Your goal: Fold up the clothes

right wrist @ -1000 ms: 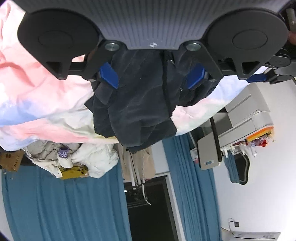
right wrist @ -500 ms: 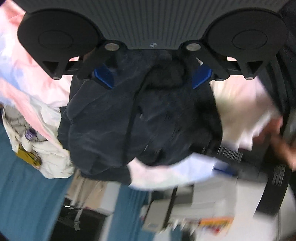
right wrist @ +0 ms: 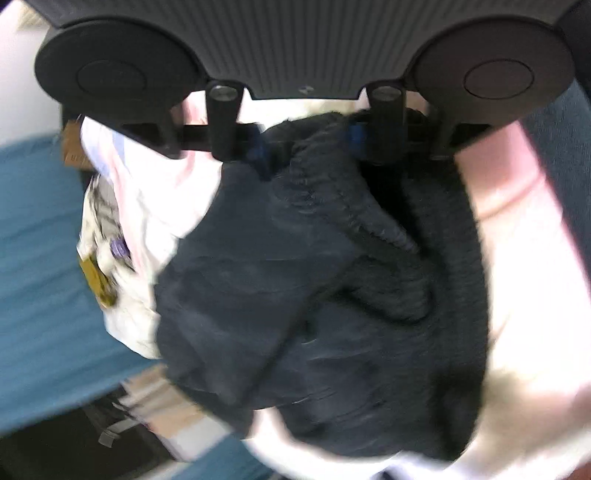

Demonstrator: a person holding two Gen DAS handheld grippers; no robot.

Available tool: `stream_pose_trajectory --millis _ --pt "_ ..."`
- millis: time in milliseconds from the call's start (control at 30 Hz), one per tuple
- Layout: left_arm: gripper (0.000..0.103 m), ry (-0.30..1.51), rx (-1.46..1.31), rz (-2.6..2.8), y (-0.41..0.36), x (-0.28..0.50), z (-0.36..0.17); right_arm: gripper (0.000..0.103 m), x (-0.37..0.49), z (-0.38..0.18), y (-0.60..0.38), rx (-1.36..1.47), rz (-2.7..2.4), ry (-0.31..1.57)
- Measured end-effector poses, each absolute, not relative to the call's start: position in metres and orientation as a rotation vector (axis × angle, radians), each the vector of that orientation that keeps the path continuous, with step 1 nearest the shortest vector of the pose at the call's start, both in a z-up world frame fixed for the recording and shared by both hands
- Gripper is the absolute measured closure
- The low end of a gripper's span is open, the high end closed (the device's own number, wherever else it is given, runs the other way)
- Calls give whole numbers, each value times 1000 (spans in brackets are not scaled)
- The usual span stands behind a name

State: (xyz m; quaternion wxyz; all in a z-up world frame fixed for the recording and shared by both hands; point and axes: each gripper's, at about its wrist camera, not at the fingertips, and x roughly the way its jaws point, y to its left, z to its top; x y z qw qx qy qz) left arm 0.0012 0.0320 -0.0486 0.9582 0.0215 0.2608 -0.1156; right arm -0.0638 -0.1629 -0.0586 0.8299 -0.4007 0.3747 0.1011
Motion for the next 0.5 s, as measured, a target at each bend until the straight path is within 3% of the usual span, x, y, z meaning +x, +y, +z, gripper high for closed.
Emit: stream_pose_trajectory --millis 267,500 --pt "0 484 108 -324 15 -10 -50 92 -42 -3 -223 -245 145 593" --pt "1 551 206 -265 2 1 -70 92 -43 17 -269 64 96 420"
